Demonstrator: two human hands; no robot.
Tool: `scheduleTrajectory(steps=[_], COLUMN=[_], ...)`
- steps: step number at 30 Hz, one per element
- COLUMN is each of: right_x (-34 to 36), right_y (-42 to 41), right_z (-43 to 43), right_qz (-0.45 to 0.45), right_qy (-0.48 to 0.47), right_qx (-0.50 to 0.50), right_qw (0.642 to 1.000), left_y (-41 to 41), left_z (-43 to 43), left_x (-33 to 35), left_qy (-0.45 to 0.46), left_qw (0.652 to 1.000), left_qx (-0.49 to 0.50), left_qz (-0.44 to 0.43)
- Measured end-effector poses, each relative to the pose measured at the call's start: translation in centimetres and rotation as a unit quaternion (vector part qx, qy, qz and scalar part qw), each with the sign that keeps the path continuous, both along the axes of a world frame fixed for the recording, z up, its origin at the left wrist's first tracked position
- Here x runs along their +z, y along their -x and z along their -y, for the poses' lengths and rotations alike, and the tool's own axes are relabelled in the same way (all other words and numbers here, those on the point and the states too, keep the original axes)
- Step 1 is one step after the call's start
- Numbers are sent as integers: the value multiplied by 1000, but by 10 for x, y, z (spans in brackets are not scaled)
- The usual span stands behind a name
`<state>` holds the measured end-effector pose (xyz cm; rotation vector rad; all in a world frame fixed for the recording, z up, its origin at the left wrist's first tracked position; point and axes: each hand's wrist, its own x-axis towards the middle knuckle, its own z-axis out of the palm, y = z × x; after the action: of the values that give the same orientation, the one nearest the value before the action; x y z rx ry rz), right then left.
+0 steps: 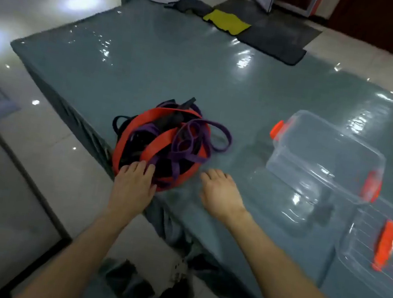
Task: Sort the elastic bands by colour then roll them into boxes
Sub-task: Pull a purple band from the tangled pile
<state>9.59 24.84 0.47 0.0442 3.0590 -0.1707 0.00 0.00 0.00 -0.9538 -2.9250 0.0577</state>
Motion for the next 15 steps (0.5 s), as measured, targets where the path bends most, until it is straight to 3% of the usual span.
scheduleTrajectory(steps=[4, 7, 11, 15], right_x=[-2, -17, -32, -32], right_y=[56, 88, 104, 102], right_z=[14, 13, -1, -24], right_qz=[-3, 17, 56, 6], right_qy=[23, -16, -71, -55], right_qx=[-16, 4, 12, 40], right_qw=[1000, 1000, 996, 998], left_y=[28, 40, 48, 67], left_z=[19, 26, 28, 20], left_x=[-11, -28, -41, -27], left_qy=[13, -11, -100, -259], left_qw=[995, 988, 983, 954], left_qx=[-9, -5, 9, 67], left_qz=[100, 157, 151, 135])
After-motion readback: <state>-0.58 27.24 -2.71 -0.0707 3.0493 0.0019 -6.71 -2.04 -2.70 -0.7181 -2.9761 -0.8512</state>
